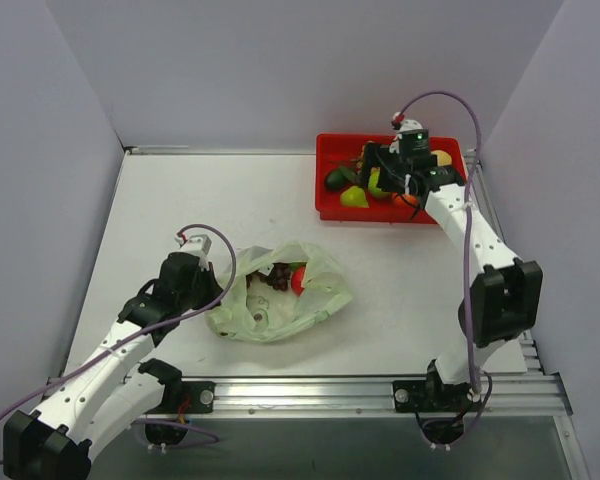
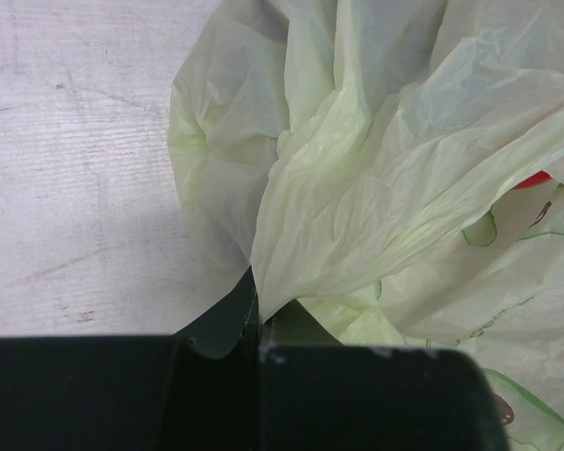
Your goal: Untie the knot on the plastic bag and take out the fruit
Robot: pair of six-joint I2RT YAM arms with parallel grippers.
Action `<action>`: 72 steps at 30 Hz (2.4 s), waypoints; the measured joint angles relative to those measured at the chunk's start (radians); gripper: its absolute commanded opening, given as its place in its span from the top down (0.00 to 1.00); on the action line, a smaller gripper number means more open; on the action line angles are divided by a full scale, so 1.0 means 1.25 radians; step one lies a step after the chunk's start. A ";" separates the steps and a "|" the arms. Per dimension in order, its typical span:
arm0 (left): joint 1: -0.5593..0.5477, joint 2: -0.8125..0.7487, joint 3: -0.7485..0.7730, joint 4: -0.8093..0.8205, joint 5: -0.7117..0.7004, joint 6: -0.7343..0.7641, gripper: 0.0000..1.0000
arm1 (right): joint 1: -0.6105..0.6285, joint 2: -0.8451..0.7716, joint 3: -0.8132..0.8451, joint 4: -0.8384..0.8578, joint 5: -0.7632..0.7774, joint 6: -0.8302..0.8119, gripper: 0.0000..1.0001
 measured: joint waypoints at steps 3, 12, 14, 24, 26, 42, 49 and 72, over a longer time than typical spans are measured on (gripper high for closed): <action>0.001 -0.002 0.000 0.003 0.005 0.001 1.00 | 0.138 -0.109 -0.017 -0.008 -0.009 -0.038 0.07; 0.004 -0.007 0.000 0.005 0.009 0.001 1.00 | 0.533 -0.237 -0.061 -0.032 -0.046 -0.151 0.10; 0.004 -0.010 0.000 0.005 0.009 0.001 1.00 | 0.565 -0.222 -0.076 -0.044 -0.066 -0.161 0.10; 0.004 -0.018 0.000 0.009 0.010 0.001 1.00 | 0.619 -0.019 -0.157 -0.086 -0.061 -0.216 0.08; 0.004 -0.019 0.000 0.009 0.011 0.001 1.00 | 0.618 0.004 -0.177 -0.091 -0.017 -0.230 0.07; 0.004 -0.020 0.000 0.022 0.025 0.001 1.00 | 0.598 0.034 -0.266 0.028 0.244 -0.276 0.02; 0.004 -0.012 0.000 0.026 0.026 0.001 1.00 | 0.558 0.092 -0.274 0.085 0.243 -0.291 0.27; 0.005 -0.005 0.000 0.027 0.026 0.004 1.00 | 0.560 -0.154 -0.276 0.076 -0.159 -0.239 0.82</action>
